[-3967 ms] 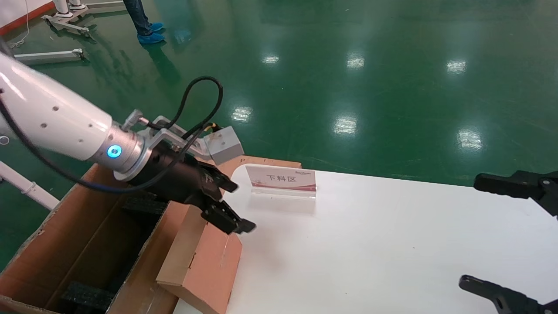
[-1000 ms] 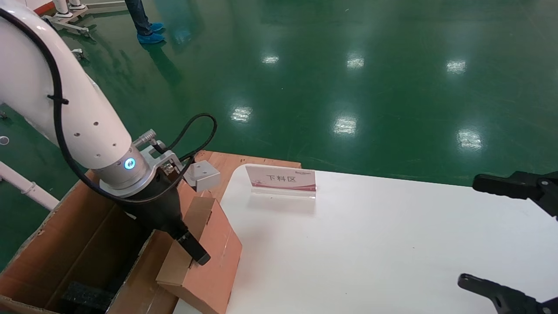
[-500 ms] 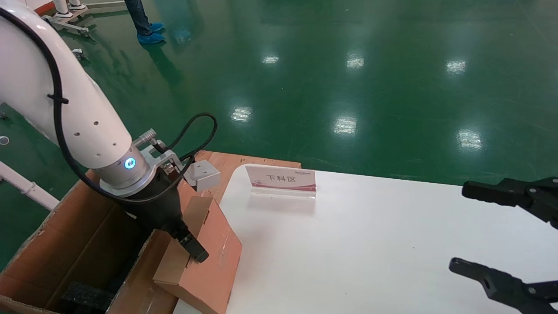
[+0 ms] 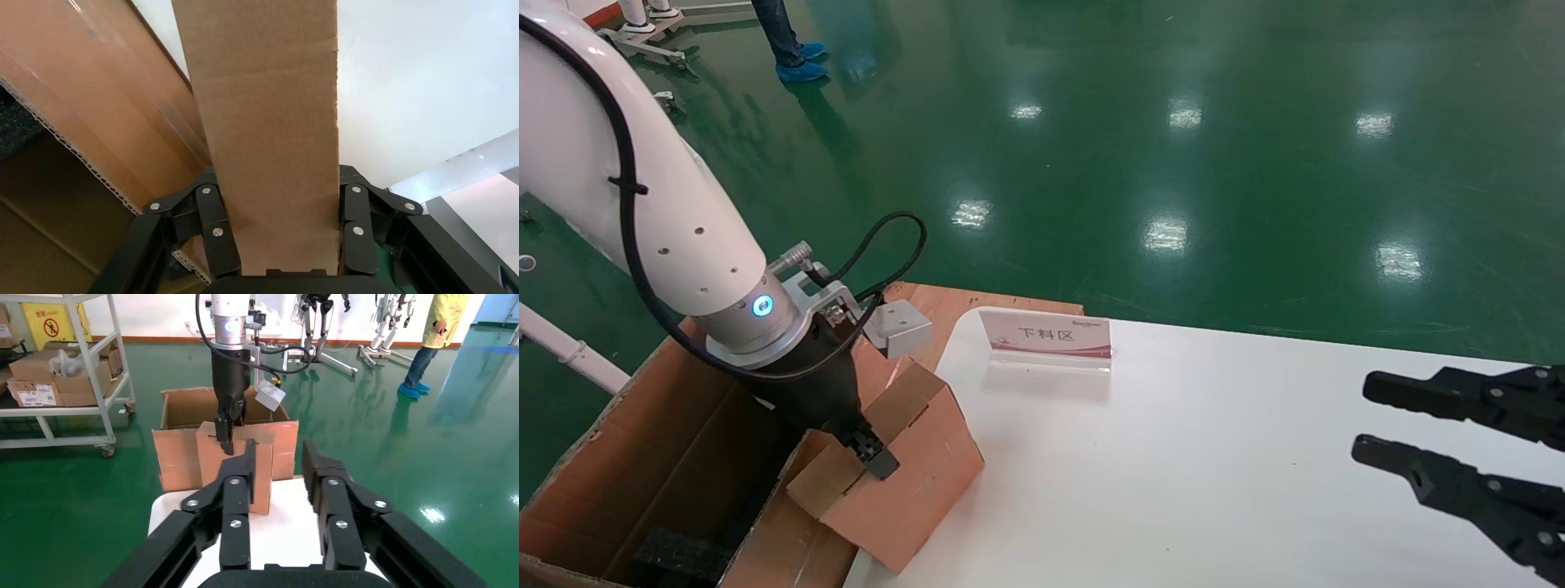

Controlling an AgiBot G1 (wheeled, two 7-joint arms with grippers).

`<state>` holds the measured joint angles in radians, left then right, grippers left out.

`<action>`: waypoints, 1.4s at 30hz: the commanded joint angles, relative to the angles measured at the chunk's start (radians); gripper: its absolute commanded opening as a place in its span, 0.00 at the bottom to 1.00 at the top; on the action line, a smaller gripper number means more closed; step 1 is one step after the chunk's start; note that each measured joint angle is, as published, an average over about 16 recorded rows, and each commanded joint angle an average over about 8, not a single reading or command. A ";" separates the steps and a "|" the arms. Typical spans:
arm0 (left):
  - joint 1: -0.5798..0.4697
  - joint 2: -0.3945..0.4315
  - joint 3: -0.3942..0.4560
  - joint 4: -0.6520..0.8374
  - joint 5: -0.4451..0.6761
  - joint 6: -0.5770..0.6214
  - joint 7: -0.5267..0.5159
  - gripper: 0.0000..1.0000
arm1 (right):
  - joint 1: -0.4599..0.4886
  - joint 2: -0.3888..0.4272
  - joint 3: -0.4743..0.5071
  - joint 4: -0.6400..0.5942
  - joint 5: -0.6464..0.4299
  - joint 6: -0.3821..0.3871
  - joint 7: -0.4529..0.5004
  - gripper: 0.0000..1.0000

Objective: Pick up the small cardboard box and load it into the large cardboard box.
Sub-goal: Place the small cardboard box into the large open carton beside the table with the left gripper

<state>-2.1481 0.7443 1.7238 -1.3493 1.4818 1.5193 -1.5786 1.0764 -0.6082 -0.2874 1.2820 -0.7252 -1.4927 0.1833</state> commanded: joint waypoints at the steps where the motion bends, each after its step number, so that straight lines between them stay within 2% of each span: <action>1: 0.000 0.000 0.000 -0.001 0.001 0.000 -0.001 0.00 | 0.000 0.000 0.000 0.000 0.000 0.000 0.000 0.00; 13: -0.049 -0.037 -0.045 0.029 -0.067 -0.015 0.040 0.00 | 0.000 0.000 -0.001 -0.001 0.000 0.000 0.000 0.00; 29: -0.340 -0.150 -0.160 0.115 -0.078 0.045 0.139 0.00 | 0.001 0.000 -0.002 -0.001 0.001 0.000 -0.001 0.00; 34: -0.452 -0.170 -0.162 0.188 -0.067 0.065 0.209 0.00 | 0.001 0.001 -0.002 -0.001 0.001 0.000 -0.001 0.00; 37: -0.516 -0.174 -0.133 0.227 -0.055 0.073 0.244 0.00 | 0.001 0.001 -0.002 -0.001 0.001 0.000 -0.001 0.00; 42: -0.604 -0.169 -0.013 0.274 -0.040 0.083 0.283 0.00 | 0.001 0.001 -0.003 -0.001 0.001 0.000 -0.001 0.60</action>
<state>-2.7466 0.5760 1.7240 -1.0793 1.4339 1.5996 -1.2957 1.0774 -0.6075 -0.2900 1.2811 -0.7237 -1.4922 0.1818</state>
